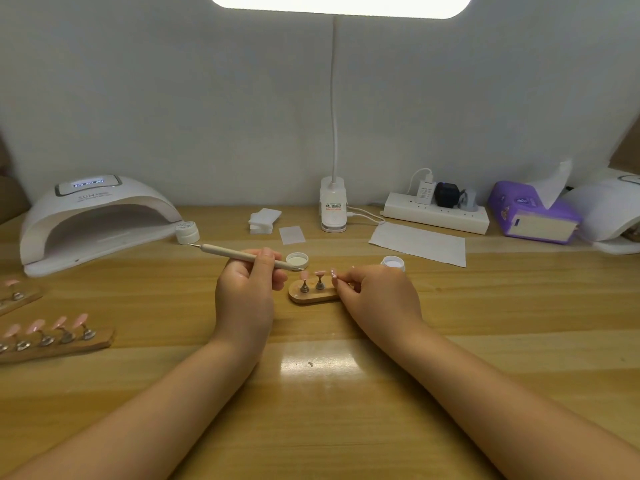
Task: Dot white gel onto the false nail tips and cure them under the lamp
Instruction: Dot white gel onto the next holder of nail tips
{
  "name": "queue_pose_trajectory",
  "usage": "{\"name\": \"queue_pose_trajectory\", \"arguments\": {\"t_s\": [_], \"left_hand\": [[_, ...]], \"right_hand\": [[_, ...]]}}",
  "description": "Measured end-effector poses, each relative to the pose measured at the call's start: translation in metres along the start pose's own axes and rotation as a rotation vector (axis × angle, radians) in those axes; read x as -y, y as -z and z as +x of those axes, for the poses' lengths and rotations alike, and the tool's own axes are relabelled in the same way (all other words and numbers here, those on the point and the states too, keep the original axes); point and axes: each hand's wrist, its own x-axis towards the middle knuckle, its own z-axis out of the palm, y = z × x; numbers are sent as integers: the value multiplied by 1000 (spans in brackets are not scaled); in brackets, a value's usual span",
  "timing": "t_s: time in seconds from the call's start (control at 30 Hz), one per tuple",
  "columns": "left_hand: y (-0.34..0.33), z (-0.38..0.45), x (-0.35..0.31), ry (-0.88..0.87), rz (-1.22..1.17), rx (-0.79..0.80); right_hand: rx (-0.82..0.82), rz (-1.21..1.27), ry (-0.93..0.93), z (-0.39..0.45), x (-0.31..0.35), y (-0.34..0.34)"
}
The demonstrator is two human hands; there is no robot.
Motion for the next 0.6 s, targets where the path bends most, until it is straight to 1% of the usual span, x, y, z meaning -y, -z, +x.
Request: {"name": "queue_pose_trajectory", "arguments": {"t_s": [0.37,0.47,0.6], "left_hand": [[1,0,0,7,-4,-5],[2,0,-1,13,-12,-9],[4,1,0,30,-11,-9]], "right_hand": [[14,-143,33,-3,1,4],[-33,-171,74,-7,1,13],[-144,-73,88,2,-12,36]]}}
